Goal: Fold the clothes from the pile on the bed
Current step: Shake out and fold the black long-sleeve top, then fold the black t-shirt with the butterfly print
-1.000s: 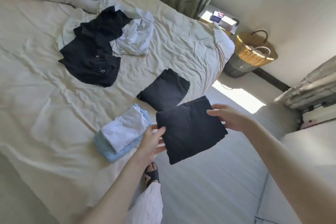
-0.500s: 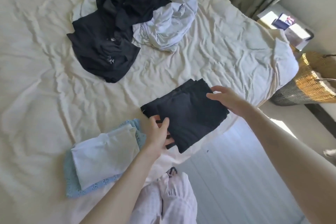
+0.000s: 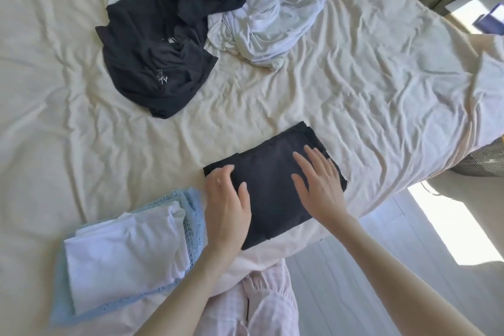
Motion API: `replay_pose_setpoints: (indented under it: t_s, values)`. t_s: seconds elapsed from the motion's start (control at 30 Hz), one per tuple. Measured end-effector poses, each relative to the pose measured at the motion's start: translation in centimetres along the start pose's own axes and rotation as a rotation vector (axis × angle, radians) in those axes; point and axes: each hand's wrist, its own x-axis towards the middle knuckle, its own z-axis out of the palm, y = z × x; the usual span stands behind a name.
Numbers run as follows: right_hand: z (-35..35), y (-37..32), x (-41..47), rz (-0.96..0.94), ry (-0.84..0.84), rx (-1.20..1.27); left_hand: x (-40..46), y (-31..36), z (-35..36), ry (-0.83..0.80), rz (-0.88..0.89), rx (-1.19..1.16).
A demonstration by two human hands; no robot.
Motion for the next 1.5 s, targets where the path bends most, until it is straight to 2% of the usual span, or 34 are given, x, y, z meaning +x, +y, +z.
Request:
replay_pose_setpoints:
  t_s: [0.03, 0.07, 0.1, 0.2, 0.27, 0.33, 0.4, 0.57, 0.77, 0.9, 1.07, 1.2, 1.5]
  values:
    - [0.4, 0.0, -0.7, -0.043, -0.099, -0.042, -0.2, 0.0, 0.0, -0.001, 0.224, 0.154]
    - [0.7, 0.2, -1.1, -0.056, -0.201, -0.091, -0.4, -0.1, 0.2, -0.062, 0.375, 0.268]
    - [0.9, 0.4, -1.4, -0.051, -0.291, -0.149, -0.5, -0.1, 0.4, -0.166, 0.437, 0.360]
    - [0.8, 0.4, -1.2, -0.015, -0.424, -0.240, -0.1, -0.7, 0.3, -0.527, 0.333, 0.604]
    - [-0.2, -0.5, -0.8, 0.002, -0.456, -0.242, 0.7, -1.0, -0.3, -0.652, 0.294, 0.655]
    - [-2.0, -1.8, -0.4, 0.013, -0.449, -0.225, 1.7, -0.4, -1.9, -0.697, 0.302, 0.646]
    - [-4.3, -3.6, 0.0, 0.006, -0.414, -0.202, 2.3, 0.8, -4.2, -0.683, 0.296, 0.622]
    - [-10.8, -10.2, 0.4, -0.073, -0.303, -0.136, 2.8, 2.6, -13.1, -0.509, 0.264, 0.515]
    - [-14.3, -22.3, -0.4, -0.214, -0.241, -0.115, 2.4, 0.3, -25.9, -0.326, 0.233, 0.433]
    - [-13.3, -32.4, -2.8, -0.258, -0.226, -0.072, 0.6, -4.1, -35.1, -0.235, 0.231, 0.391]
    - [-10.2, -44.9, -7.1, -0.268, -0.211, 0.011, -2.7, -12.1, -47.4, -0.240, 0.174, 0.444]
    - [-8.6, -53.4, -10.2, -0.311, -0.235, 0.075, -5.5, -16.3, -56.3, -0.161, 0.108, 0.430]
    - [-5.4, -65.7, -14.3, -0.503, -0.268, 0.120, -13.3, -22.9, -67.2, -0.069, -0.066, 0.527]
